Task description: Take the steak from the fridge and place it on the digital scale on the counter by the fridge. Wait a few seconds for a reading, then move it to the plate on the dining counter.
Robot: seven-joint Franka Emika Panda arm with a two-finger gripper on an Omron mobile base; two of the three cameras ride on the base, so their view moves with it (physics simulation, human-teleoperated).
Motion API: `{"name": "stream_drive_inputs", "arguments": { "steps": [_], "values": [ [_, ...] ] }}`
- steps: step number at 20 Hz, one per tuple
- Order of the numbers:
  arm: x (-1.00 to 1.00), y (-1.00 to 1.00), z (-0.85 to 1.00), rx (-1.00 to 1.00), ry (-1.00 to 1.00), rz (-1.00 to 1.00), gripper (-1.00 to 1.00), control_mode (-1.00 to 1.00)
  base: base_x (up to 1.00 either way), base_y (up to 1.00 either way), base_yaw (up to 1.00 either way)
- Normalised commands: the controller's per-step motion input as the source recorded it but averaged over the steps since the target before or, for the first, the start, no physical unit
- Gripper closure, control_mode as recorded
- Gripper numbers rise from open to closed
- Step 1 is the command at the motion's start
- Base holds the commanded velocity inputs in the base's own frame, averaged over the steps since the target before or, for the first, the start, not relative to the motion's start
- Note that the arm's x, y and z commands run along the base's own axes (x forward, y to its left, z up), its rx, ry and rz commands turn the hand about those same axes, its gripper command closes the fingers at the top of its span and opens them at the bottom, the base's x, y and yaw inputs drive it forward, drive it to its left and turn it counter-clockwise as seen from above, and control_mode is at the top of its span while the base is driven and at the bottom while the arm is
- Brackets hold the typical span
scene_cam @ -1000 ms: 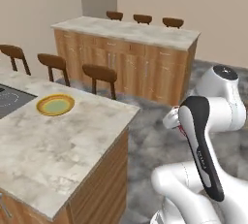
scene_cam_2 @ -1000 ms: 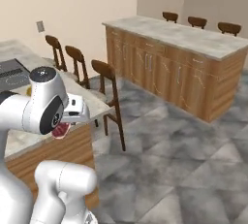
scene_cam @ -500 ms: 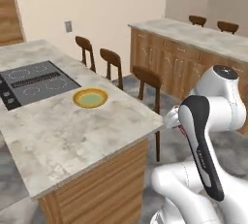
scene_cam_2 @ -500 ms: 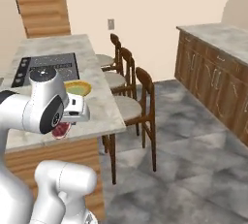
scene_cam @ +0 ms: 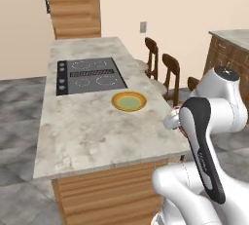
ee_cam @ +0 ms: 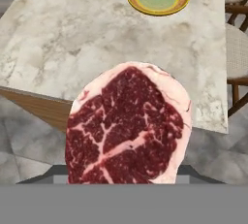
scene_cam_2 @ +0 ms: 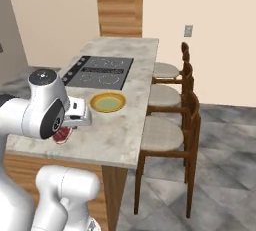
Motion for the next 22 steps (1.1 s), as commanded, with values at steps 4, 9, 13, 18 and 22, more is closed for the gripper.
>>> {"name": "stream_drive_inputs", "arguments": {
  "steps": [4, 9, 13, 18, 22],
  "values": [
    [0.0, 0.0, 0.0, 0.0, 0.0, 0.0, 1.0, 1.0, 0.99, -0.31, 0.12],
    [0.0, 0.0, 0.0, 0.0, 0.0, 0.0, 1.0, 1.0, 0.76, 0.0, 0.0],
    [0.0, 0.0, 0.0, 0.0, 0.0, 0.0, 1.0, 1.0, 0.03, 0.0, 0.0],
    [0.0, 0.0, 0.0, 0.0, 0.0, 0.0, 1.0, 1.0, 0.0, 0.0, 0.0],
    [0.22, 0.08, 0.0, -0.02, 0.05, 0.01, 1.0, -1.0, 0.0, 0.0, 0.0]
  ]
}}
